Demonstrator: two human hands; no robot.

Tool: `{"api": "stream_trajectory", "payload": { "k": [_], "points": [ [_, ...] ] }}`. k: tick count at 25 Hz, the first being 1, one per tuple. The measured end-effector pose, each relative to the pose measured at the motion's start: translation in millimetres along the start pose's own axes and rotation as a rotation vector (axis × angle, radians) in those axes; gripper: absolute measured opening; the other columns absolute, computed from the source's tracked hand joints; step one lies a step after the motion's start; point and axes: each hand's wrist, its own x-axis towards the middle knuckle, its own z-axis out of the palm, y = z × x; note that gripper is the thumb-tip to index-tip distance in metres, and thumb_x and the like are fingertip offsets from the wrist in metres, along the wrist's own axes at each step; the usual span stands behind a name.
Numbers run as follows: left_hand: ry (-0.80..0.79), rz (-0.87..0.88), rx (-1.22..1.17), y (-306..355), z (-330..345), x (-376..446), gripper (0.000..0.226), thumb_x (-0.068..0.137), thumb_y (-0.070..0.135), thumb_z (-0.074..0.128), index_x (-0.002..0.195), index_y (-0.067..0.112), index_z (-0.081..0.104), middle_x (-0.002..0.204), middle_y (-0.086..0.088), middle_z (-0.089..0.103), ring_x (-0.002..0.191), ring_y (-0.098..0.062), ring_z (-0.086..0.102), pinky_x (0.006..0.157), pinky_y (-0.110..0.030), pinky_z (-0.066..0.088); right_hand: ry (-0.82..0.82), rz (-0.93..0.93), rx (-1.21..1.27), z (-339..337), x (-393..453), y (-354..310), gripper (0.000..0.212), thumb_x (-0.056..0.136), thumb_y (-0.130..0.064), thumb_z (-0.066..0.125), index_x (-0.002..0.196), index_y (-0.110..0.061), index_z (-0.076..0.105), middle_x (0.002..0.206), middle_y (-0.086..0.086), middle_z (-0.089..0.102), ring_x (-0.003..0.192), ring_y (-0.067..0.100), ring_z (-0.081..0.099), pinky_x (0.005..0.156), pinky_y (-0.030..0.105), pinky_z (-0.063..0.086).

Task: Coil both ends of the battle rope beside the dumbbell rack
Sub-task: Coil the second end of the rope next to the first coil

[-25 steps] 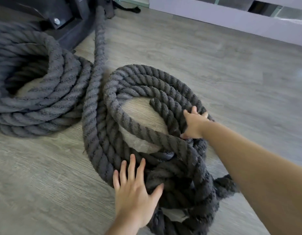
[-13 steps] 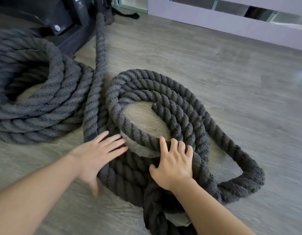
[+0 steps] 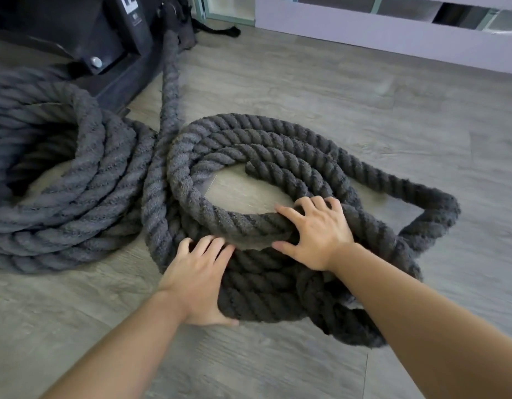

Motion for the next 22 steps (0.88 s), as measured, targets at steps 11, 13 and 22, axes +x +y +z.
{"api": "stream_trajectory", "payload": {
  "k": [11,13,22],
  "points": [
    [0.0,-0.148,-0.082,22.4,-7.3,32.7,0.132,0.044,0.099,0.046,0.141,0.01,0.047,0.138,-0.006,0.049,0.13,-0.029,0.043,0.101,-0.052,0.037,0.033,0.152,0.013,-9.6,25.9,14.1,0.064,0.102,-0.061,0.025,0.158,-0.032,0.016,0.16,0.019,0.018,0.147,0.041,0.01,0.114,0.066,-0.002],
    [-0.026,-0.152,-0.076,22.8,-10.8,31.7,0.135,0.043,0.1,0.044,0.143,0.009,0.044,0.141,-0.006,0.047,0.133,-0.029,0.041,0.103,-0.052,0.036,-0.018,0.276,0.033,-7.2,11.0,-12.2,0.074,0.102,-0.061,0.02,0.16,-0.021,-0.004,0.164,0.023,-0.007,0.148,0.048,-0.01,0.11,0.073,-0.006],
    [0.018,-0.14,-0.117,21.4,-4.1,29.5,0.108,0.061,0.079,0.044,0.143,0.008,0.046,0.144,-0.009,0.049,0.134,-0.028,0.041,0.103,-0.052,0.036,-0.051,0.445,0.366,17.8,-42.0,-112.3,0.075,0.102,-0.051,0.038,0.159,-0.007,0.017,0.164,0.027,0.006,0.15,0.041,0.013,0.109,0.048,-0.029]
  ]
}}
